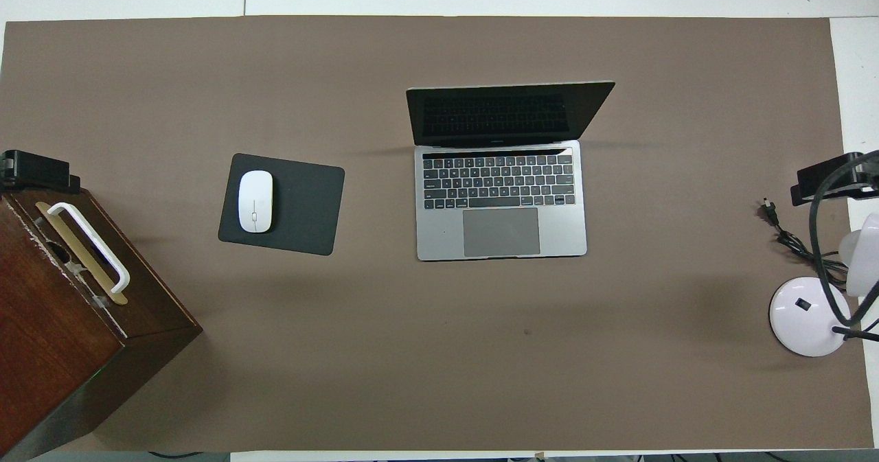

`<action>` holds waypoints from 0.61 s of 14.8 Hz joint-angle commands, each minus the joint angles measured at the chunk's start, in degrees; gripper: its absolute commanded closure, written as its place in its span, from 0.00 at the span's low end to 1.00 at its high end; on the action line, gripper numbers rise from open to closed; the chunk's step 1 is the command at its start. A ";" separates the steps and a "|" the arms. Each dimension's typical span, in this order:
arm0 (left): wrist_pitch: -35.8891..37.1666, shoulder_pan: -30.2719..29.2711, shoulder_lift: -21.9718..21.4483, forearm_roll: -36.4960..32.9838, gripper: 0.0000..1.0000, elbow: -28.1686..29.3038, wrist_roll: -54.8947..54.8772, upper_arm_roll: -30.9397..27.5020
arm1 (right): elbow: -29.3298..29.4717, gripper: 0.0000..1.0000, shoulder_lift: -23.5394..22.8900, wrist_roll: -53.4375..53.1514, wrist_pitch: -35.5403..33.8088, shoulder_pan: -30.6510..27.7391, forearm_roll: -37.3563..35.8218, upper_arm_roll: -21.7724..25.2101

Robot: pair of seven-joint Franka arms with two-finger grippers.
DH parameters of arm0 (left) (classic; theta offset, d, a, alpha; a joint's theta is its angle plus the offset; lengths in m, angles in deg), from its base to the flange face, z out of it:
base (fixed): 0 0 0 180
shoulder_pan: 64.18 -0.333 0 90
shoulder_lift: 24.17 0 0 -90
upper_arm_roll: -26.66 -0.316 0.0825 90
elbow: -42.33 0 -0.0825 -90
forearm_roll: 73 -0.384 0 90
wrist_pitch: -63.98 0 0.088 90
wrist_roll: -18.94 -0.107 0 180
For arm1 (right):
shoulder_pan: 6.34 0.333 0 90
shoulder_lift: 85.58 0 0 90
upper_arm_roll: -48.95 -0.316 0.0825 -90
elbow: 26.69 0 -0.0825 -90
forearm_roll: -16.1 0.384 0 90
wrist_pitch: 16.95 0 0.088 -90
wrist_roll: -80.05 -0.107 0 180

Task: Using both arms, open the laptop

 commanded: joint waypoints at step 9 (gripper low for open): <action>-1.00 0.50 -1.10 -0.71 0.00 1.50 0.96 -0.22 | -4.59 0.00 1.54 1.40 3.55 -3.01 -0.87 -0.23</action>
